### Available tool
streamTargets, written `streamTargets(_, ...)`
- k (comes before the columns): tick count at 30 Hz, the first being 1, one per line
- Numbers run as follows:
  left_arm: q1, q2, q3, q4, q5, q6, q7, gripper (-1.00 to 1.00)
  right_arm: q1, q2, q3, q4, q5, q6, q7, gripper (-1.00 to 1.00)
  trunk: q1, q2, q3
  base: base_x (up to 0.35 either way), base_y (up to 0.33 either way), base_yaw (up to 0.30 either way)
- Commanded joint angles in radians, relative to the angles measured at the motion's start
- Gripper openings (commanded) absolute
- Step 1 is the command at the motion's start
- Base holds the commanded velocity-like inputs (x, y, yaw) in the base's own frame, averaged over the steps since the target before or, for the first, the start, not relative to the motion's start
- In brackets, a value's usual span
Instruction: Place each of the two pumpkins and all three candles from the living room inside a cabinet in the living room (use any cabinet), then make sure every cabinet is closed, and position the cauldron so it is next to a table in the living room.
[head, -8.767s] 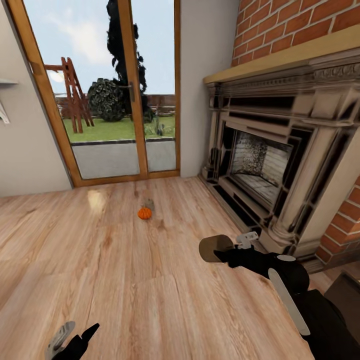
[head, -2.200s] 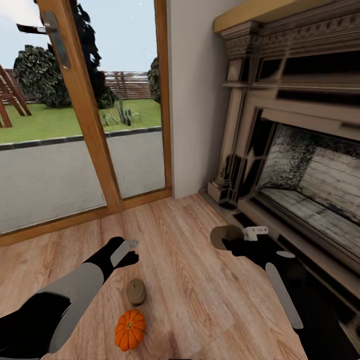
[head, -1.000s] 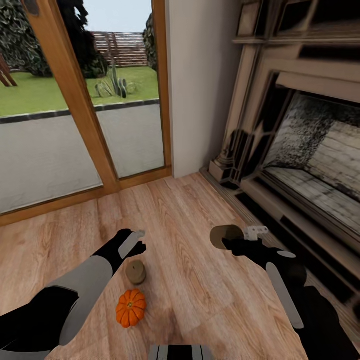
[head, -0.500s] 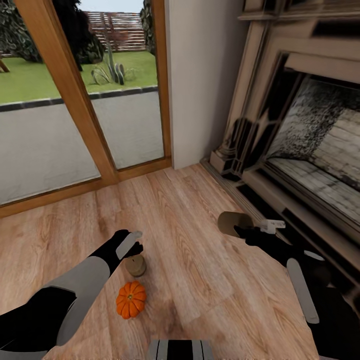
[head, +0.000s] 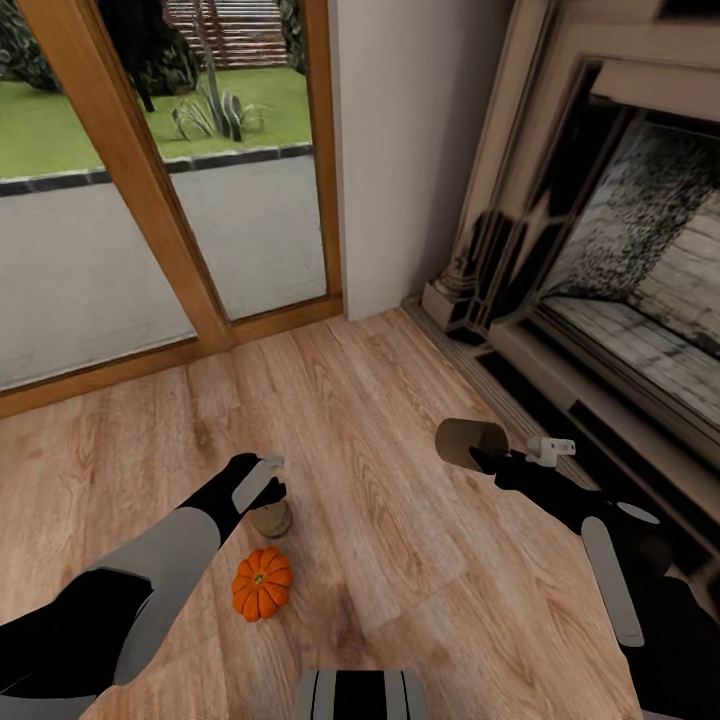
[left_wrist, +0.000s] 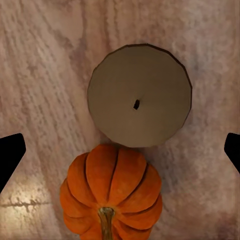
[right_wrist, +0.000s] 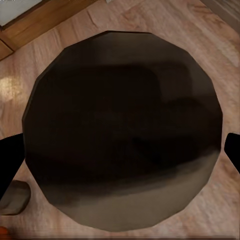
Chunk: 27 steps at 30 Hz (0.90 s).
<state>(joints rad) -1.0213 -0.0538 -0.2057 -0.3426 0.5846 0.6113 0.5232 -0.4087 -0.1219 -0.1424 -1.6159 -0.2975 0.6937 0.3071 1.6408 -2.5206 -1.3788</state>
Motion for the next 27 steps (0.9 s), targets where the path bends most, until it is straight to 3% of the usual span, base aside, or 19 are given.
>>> streamTargets(1, -0.004, 0.001, -0.008, -0.002, 0.011, 0.003, 0.008, 1.0, -0.001, 0.0, -0.002, -0.001, -0.003, 0.006, 0.005, -1.0, 0.0, 0.0, -0.001, 0.0, 0.0, 0.0)
streamTargets(5, -0.054, 0.002, -0.006, -0.004, 0.011, 0.014, 0.007, 1.0, -0.001, 0.0, -0.001, -0.001, -0.003, 0.009, 0.006, -1.0, 0.0, 0.0, -0.001, 0.0, 0.0, 0.0)
streamTargets(11, -0.137, 0.005, -0.003, -0.01, 0.019, 0.104, 0.005, 1.0, -0.001, -0.001, -0.001, -0.001, -0.003, 0.01, 0.008, -1.0, 0.0, 0.0, -0.001, 0.0, 0.0, 0.0)
streamTargets(22, -0.143, 0.004, 0.001, -0.031, 0.024, 0.118, 0.007, 1.0, 0.0, -0.001, 0.0, -0.001, -0.003, 0.01, 0.009, -1.0, 0.0, 0.0, -0.001, 0.0, 0.0, 0.0)
streamTargets(27, -0.138, 0.005, 0.001, -0.031, 0.027, 0.116, -0.001, 1.0, -0.004, -0.003, -0.002, -0.001, -0.003, 0.011, 0.009, -1.0, 0.002, -0.002, -0.02, 0.0, 0.0, 0.0)
